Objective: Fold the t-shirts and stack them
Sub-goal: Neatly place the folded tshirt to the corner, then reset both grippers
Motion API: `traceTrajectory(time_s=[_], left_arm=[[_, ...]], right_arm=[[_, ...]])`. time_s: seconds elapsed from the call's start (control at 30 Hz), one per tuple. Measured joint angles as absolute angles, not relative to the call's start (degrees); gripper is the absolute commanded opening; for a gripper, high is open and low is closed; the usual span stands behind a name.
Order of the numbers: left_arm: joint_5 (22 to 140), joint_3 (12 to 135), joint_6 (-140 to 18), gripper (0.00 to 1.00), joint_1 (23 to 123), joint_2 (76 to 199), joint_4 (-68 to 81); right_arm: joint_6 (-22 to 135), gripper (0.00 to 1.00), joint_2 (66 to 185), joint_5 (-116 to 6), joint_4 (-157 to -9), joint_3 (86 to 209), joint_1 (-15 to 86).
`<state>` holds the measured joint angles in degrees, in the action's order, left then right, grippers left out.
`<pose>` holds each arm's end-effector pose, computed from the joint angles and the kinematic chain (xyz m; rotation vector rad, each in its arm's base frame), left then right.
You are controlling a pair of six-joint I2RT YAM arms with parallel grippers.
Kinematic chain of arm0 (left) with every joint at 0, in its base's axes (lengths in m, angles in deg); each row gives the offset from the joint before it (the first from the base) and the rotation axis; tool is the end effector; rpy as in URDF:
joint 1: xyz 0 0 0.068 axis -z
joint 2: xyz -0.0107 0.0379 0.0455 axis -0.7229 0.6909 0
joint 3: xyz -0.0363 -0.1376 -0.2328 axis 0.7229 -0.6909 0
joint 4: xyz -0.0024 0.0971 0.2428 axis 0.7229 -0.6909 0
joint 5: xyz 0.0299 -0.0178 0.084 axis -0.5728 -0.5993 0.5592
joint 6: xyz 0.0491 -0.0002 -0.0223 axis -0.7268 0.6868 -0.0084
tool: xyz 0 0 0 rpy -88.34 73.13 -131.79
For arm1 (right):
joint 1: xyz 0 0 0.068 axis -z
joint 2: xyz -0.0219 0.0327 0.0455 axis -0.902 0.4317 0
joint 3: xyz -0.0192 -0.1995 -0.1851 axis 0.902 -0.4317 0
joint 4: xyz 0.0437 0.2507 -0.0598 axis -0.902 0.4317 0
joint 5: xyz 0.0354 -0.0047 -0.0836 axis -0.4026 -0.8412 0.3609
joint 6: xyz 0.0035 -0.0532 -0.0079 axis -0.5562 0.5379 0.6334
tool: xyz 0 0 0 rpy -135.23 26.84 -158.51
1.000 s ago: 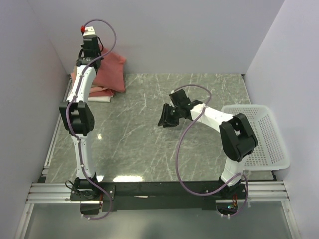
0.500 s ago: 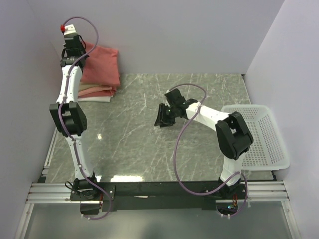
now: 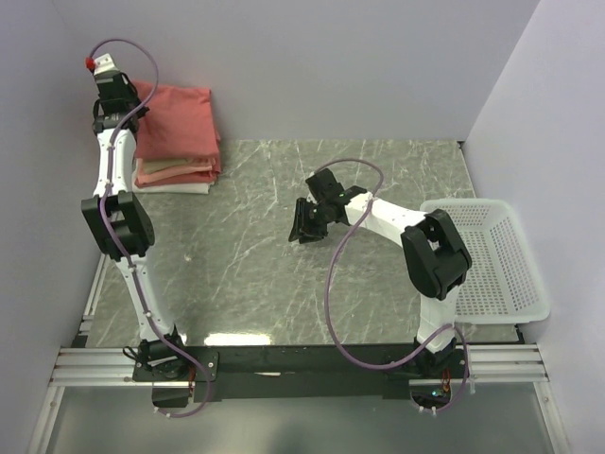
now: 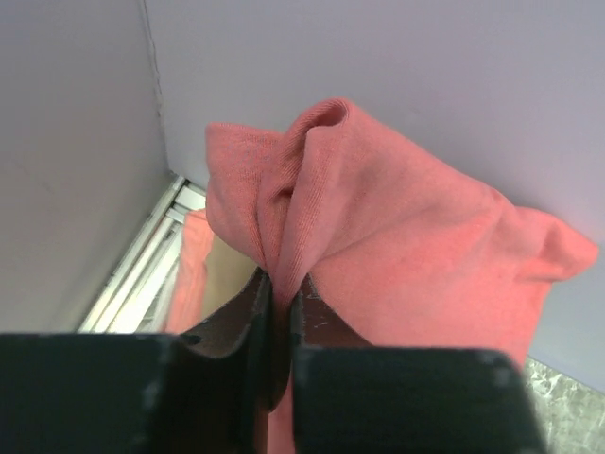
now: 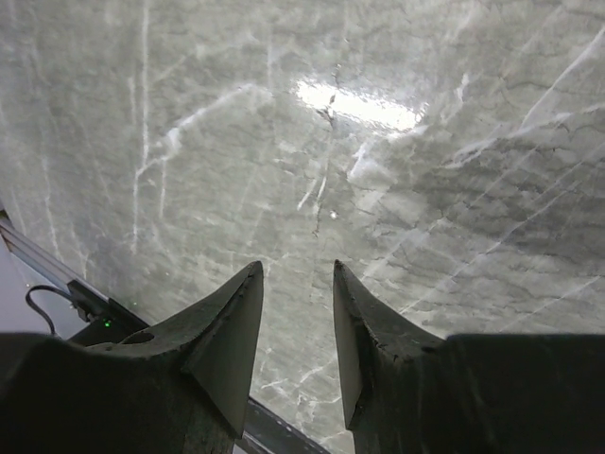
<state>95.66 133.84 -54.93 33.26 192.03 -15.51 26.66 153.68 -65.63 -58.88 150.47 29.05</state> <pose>0.5223 0.1250 0.3517 -0.5730 1.7885 0.0437 0.3270 0.2458 0.2007 -0.1020 2.7149 0.8521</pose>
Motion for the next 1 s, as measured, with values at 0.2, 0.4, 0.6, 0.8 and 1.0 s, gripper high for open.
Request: traceTrajectory(time_s=[0.2, 0.4, 0.6, 0.8, 1.0], left_arm=[[93.50, 132.79, -52.39, 0.39, 31.40, 195.90, -13.63], [92.78, 131.88, -49.22, 0.77, 29.39, 197.67, -13.15], [90.61, 128.84, -46.38, 0.82, 28.39, 195.68, -12.01], [87.07, 121.52, -41.09, 0.83, 28.56, 188.03, -10.29], [83.42, 103.35, -34.14, 0.86, 29.52, 171.85, -6.35]], right_arm=[[26.66, 0.43, 154.33, -65.28, -58.29, 150.47, 28.96], [26.68, 0.43, 154.33, -64.65, -58.29, 150.47, 28.92], [26.68, 0.44, 153.83, -63.56, -58.40, 150.08, 28.92], [26.72, 0.44, 148.98, -61.44, -58.86, 146.56, 28.92], [27.16, 0.45, 140.52, -58.27, -59.16, 142.89, 28.96]])
